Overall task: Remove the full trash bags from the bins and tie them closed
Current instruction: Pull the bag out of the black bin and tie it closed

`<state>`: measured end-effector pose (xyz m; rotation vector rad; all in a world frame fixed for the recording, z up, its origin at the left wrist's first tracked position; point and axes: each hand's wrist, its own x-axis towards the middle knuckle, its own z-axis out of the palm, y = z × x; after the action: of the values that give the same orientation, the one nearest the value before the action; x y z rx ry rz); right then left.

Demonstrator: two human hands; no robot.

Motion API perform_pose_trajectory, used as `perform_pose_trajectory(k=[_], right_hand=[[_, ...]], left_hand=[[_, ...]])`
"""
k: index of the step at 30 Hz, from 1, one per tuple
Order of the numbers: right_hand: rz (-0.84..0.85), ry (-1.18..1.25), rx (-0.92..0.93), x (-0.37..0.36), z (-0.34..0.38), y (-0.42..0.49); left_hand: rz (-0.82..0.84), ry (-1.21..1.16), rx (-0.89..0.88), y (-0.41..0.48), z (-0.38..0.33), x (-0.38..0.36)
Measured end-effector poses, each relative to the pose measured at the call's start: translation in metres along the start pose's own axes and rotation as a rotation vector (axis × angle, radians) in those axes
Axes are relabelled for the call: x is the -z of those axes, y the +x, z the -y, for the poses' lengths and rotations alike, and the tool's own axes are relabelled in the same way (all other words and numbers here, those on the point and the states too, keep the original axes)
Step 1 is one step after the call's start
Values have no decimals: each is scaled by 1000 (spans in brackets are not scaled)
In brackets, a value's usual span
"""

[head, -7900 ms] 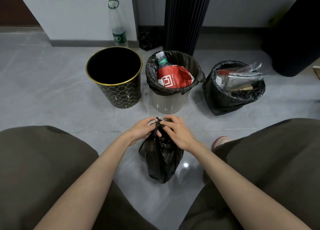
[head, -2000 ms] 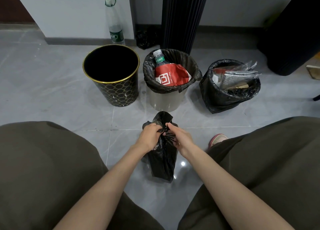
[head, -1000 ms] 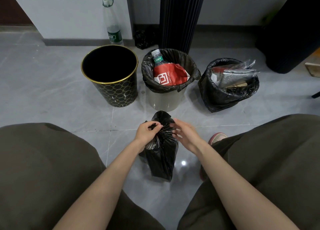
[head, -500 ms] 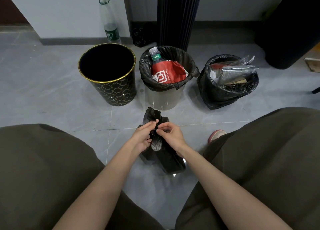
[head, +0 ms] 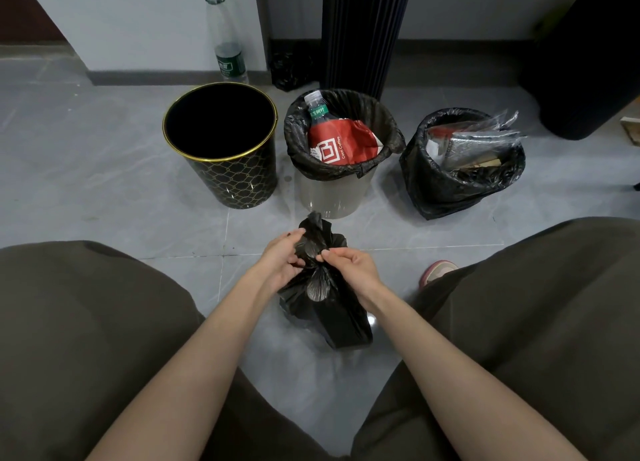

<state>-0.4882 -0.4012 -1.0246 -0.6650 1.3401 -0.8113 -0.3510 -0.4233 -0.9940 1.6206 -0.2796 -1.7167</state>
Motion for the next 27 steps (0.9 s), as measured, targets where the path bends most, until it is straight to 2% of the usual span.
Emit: perform_pose_trajectory(k=[2,5,8,11,13,15,17,19,21,25,27], right_hand=[[-60,-3,15,0,0,2],[-91,-17,49,-2,-1,3],[-104,-101,105,0,2,4],[-99,-275,203,2,4,4],[-99,-447,280,3,5,1],[-95,-612,357,5,9,-2],[-46,-751,423,5,12,-6],[23,-867,441,4,14,-8],[76,-937,435,4,15,-7],[178,-829,358,7,17,-7],[204,-774,302,9,19,-8]], left_hand=[[21,-20,33,-4,-8,3],[53,232,-39,-11,-8,4],[114,685,-129,-15,-4,7],[98,1378,-236,-15,-4,15],[113,1560,-265,-18,-6,17],[150,1544,-275,-22,-12,16],[172,1499,-364,-25,-21,10],[189,1448,-471,-29,-30,2],[198,1382,-506,-31,-33,-5],[164,1169,-440,-24,-27,-10],[129,1045,-462,-19,-22,-12]])
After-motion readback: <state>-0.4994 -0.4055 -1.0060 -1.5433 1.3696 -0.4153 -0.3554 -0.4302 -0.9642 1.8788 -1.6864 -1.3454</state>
